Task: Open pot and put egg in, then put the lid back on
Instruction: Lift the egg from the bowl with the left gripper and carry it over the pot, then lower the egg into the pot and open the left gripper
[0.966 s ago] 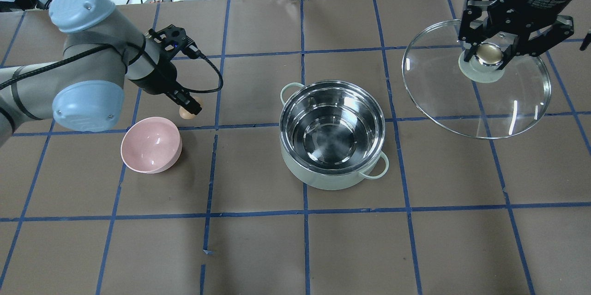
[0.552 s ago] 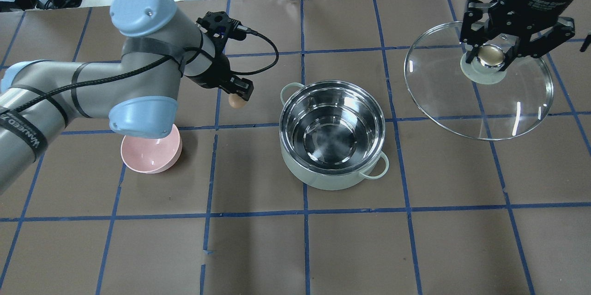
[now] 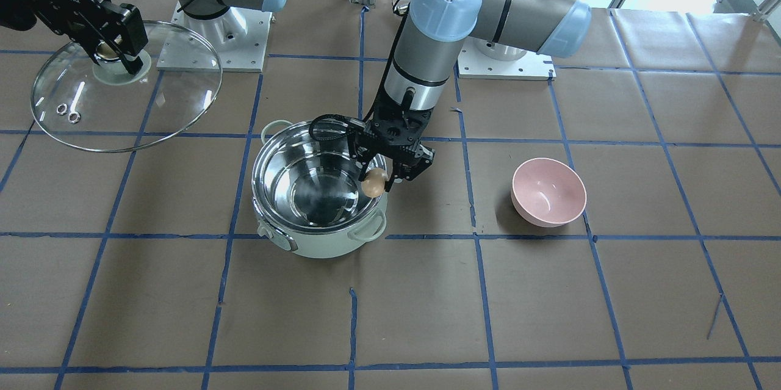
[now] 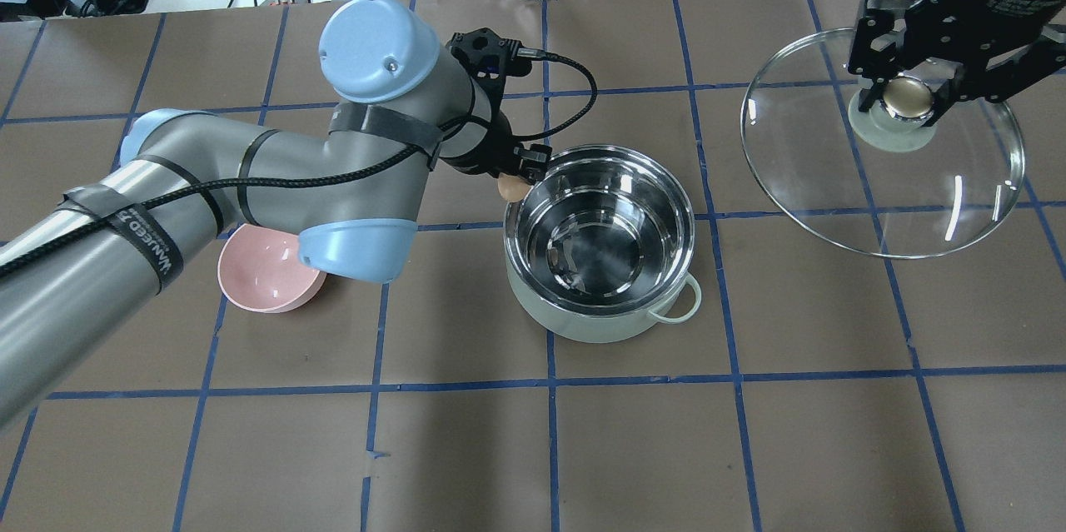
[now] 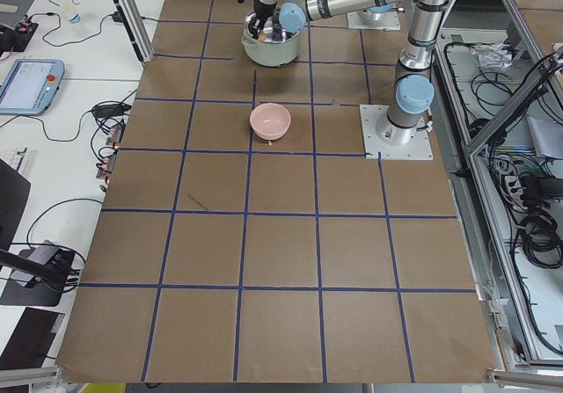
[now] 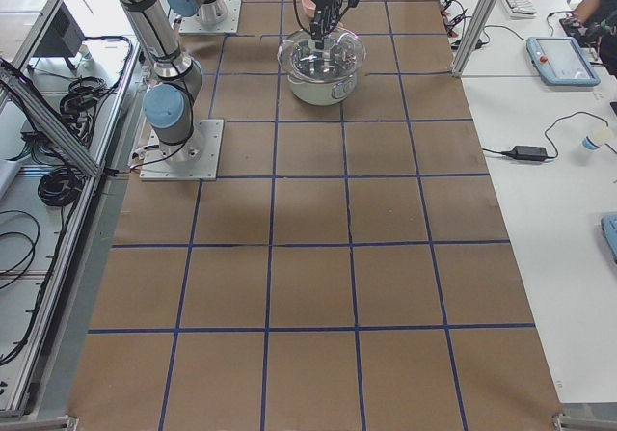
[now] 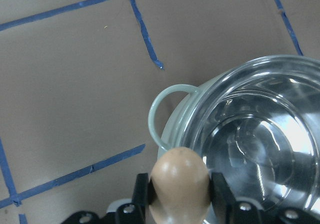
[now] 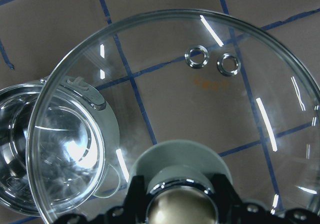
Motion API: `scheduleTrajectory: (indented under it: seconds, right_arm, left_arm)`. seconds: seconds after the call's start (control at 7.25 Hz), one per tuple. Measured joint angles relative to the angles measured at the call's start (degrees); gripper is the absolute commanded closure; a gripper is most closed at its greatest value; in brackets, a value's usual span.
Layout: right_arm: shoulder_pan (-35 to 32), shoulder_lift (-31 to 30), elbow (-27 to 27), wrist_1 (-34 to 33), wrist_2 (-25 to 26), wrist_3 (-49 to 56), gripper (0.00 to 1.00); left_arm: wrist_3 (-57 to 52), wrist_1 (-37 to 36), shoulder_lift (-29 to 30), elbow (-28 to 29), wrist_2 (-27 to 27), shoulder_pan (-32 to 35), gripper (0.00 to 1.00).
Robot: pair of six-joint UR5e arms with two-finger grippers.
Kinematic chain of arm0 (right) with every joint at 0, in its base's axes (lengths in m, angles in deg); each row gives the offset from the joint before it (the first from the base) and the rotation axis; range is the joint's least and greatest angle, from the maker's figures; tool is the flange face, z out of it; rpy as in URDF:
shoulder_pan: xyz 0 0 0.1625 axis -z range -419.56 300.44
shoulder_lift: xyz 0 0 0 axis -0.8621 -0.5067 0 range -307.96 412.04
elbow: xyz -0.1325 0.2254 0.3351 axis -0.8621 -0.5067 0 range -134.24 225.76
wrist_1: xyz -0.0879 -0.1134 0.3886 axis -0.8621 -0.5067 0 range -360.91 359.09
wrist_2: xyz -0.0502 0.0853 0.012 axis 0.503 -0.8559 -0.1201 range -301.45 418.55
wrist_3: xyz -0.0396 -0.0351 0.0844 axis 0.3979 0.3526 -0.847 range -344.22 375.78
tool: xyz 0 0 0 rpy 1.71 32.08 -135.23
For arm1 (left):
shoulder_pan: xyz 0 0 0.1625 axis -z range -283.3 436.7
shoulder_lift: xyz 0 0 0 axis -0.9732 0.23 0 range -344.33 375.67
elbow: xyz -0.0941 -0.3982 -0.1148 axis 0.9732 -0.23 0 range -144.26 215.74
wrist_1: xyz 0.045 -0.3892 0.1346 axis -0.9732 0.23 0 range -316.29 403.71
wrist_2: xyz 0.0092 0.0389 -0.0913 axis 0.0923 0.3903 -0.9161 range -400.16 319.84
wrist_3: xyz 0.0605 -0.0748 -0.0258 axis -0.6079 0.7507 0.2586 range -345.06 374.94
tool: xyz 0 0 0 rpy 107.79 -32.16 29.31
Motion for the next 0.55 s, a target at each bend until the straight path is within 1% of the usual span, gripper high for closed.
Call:
scheduleTrajectory:
  seconds: [0.28,0.41,0.55]
  right_arm:
    - [0.15,-0.59,0.24,0.7,0.06,1.26,0.68]
    - [0.47,-0.66,0.32,0.74,0.09,2.32,0.64]
    - [1.03,-0.56,0.37,0.73,0.08,3.34,0.65]
  left_arm:
    - [6.62,-4.53,3.16,0.47,0.32,3.36,0.88]
    - [8.51,-6.33,4.56,0.53,0.91,4.35,0.88]
    - [10.2,-7.49,5.71,0.55,2.34,5.58,0.87]
